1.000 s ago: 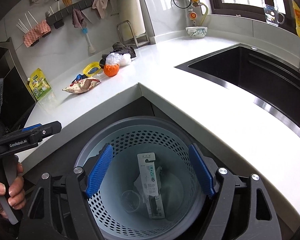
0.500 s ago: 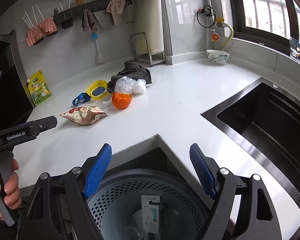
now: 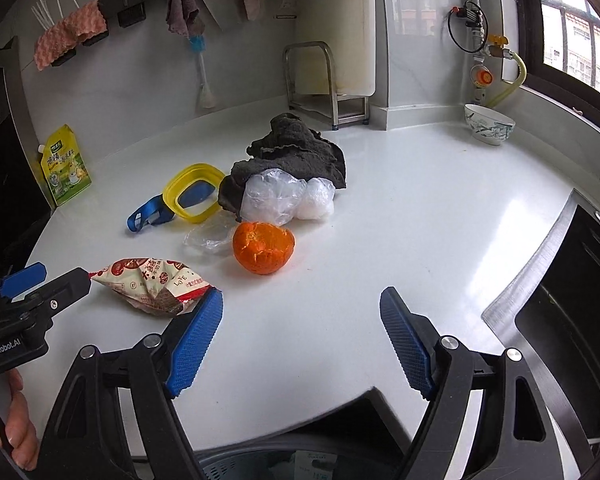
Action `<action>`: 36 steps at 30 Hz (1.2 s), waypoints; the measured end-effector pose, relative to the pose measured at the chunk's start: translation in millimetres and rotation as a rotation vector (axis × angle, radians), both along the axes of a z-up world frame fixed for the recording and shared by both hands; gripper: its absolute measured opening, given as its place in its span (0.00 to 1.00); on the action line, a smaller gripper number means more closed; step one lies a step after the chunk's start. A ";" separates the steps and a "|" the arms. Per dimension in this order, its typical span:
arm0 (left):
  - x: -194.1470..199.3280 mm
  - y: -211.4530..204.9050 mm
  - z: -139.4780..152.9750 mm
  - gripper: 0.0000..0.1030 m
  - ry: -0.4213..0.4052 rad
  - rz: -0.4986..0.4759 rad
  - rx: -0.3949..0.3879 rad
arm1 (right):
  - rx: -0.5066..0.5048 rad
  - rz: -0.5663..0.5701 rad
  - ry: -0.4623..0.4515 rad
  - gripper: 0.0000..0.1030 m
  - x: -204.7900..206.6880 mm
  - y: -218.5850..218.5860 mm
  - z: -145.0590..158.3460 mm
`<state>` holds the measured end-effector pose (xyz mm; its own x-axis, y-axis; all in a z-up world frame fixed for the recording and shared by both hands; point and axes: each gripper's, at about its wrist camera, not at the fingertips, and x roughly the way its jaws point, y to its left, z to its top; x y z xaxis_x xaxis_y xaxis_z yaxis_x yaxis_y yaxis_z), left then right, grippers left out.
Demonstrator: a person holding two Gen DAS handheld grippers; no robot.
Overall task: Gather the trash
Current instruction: 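Move the right tool to the orange peel and grasp it, then grasp the red-and-white snack wrapper with the left tool while the right tool holds the peel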
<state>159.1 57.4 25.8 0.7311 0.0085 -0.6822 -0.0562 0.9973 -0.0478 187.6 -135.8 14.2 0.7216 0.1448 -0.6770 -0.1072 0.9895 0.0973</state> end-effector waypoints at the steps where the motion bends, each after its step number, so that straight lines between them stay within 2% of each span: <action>1: 1.3 1.7 -1.0 0.93 0.002 0.005 0.000 | -0.005 0.003 -0.001 0.75 4.6 2.6 -0.9; 9: 7.1 9.4 -8.2 0.93 0.015 0.018 0.001 | -0.026 0.033 0.052 0.75 45.0 19.6 -14.2; 20: 8.9 10.9 -12.9 0.93 0.032 0.009 -0.019 | -0.003 0.022 0.098 0.74 73.7 23.1 -25.6; 21: 8.7 10.1 -13.1 0.93 0.031 0.008 -0.019 | 0.002 0.024 0.098 0.72 74.1 23.1 -25.7; 22: 8.5 9.4 -13.2 0.93 0.032 0.006 -0.020 | 0.006 0.029 0.097 0.63 74.6 23.3 -25.5; 24: 9.1 7.5 -13.5 0.93 0.034 0.003 -0.022 | 0.023 0.055 0.100 0.51 74.9 24.0 -24.6; 25: 9.3 6.3 -13.7 0.93 0.037 0.001 -0.025 | 0.029 0.065 0.097 0.42 73.8 25.1 -23.2; 27: 9.7 4.4 -14.1 0.93 0.042 -0.002 -0.031 | 0.013 0.074 0.080 0.33 69.5 28.6 -19.7; 30: 9.6 0.8 -14.4 0.93 0.049 -0.003 -0.036 | 0.004 0.081 0.064 0.26 60.8 28.7 -17.2; 36: 9.8 -7.8 -15.2 0.93 0.071 0.034 -0.060 | -0.010 0.013 -0.005 0.26 31.4 7.6 -5.9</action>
<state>168.9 49.6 10.6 0.6806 -0.0100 -0.7326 -0.0951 0.9902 -0.1018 219.0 -128.2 8.3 0.7232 0.1478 -0.6746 -0.1208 0.9888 0.0871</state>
